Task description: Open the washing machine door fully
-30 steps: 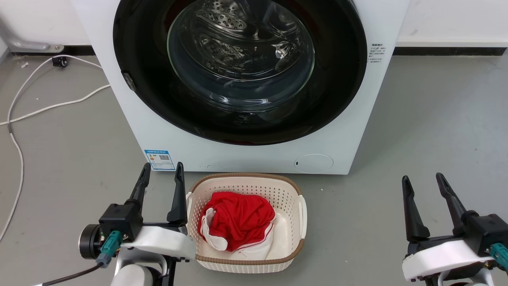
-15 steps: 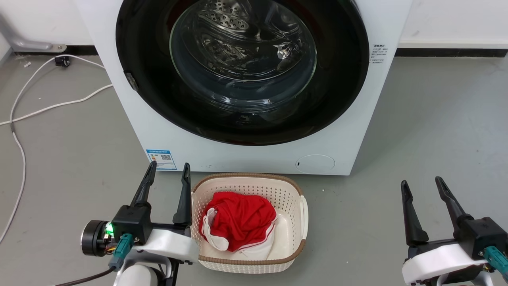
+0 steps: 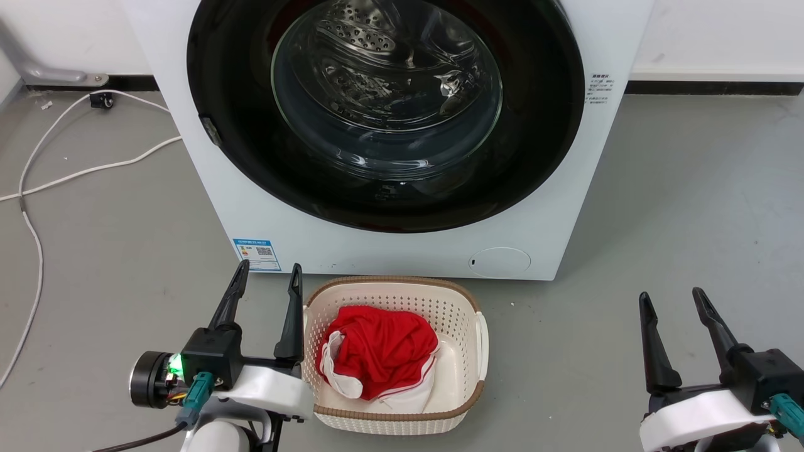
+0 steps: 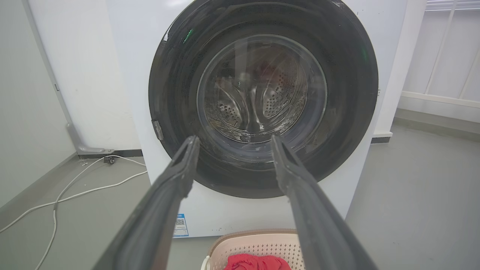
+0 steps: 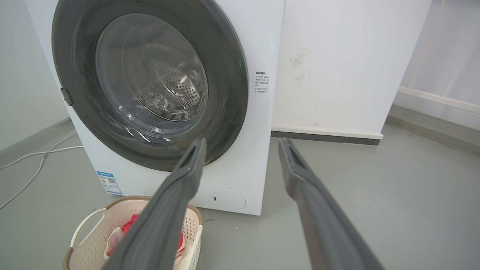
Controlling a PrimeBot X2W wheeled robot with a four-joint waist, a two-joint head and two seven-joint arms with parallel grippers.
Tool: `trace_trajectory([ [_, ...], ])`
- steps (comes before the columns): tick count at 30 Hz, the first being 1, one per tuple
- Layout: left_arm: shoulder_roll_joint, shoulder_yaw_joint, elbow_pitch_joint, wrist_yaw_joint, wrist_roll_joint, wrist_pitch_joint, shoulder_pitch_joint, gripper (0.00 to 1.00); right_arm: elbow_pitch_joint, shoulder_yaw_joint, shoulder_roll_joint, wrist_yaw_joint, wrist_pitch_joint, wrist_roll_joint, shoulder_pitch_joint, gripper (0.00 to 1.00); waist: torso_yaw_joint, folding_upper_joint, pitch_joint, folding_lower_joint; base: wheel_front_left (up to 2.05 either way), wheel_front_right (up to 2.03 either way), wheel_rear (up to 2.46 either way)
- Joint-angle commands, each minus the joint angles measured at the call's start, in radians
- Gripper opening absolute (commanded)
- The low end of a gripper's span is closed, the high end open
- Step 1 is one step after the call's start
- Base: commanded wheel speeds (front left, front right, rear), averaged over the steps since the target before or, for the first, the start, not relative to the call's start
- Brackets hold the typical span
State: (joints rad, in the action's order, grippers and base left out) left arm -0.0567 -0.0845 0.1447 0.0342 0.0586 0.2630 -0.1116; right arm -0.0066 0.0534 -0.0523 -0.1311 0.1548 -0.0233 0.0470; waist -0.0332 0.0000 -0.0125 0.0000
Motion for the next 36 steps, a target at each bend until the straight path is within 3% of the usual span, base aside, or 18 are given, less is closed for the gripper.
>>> trace_trajectory([
  [1,0.000,0.005,0.005,0.001,0.005,0.003,-0.005,1.00,0.004,0.002,0.004,0.001,0.006,-0.011,0.006,1.00,0.001,0.0000,0.000,0.0000,0.00,0.00,0.00],
  [10,0.002,0.013,0.023,0.005,0.014,0.003,-0.015,1.00,0.016,0.001,0.004,0.001,0.013,-0.035,-0.001,1.00,0.005,0.0000,-0.001,0.0000,0.00,0.00,0.00],
  [11,0.003,0.014,0.025,0.005,0.014,0.003,-0.016,1.00,0.018,-0.002,0.004,0.001,0.013,-0.040,-0.002,0.88,0.005,0.0000,-0.002,0.0000,0.00,0.00,0.00],
  [12,0.003,0.014,0.026,0.005,0.014,0.003,-0.017,1.00,0.020,-0.003,0.004,0.001,0.014,-0.041,-0.002,0.40,0.006,0.0000,-0.002,0.0000,0.00,0.00,0.00],
  [13,0.003,0.015,0.028,0.004,0.015,0.003,-0.017,1.00,0.023,-0.004,0.004,0.001,0.013,-0.045,-0.002,0.00,0.006,0.0000,-0.003,0.0000,0.00,0.00,0.00],
  [20,0.004,0.017,0.033,0.004,0.017,0.003,-0.016,1.00,0.041,-0.012,0.004,0.001,0.021,-0.114,-0.007,0.00,0.008,0.0000,-0.007,0.0000,0.00,0.00,0.00],
  [23,0.004,0.017,0.033,0.005,0.018,0.003,-0.015,1.00,0.067,-0.016,0.004,0.001,0.033,-0.254,-0.012,0.00,0.009,0.0000,-0.008,0.0000,0.00,0.00,0.00],
  [29,0.005,0.020,0.030,0.006,0.023,0.003,-0.019,1.00,0.144,-0.034,0.003,0.001,0.063,-0.698,-0.053,0.00,0.012,0.0000,-0.016,0.0000,0.00,0.00,0.00],
  [33,0.006,0.019,0.028,0.007,0.023,0.003,-0.024,1.00,0.185,-0.044,0.003,0.001,0.069,-1.084,-0.101,0.00,0.012,0.0000,-0.024,0.0000,0.00,0.00,0.00],
  [36,0.006,0.021,0.023,0.006,0.026,0.003,-0.029,1.00,0.199,-0.040,0.003,0.000,0.055,-1.302,-0.143,0.00,0.014,0.0000,-0.037,0.0000,0.00,0.00,0.00],
])
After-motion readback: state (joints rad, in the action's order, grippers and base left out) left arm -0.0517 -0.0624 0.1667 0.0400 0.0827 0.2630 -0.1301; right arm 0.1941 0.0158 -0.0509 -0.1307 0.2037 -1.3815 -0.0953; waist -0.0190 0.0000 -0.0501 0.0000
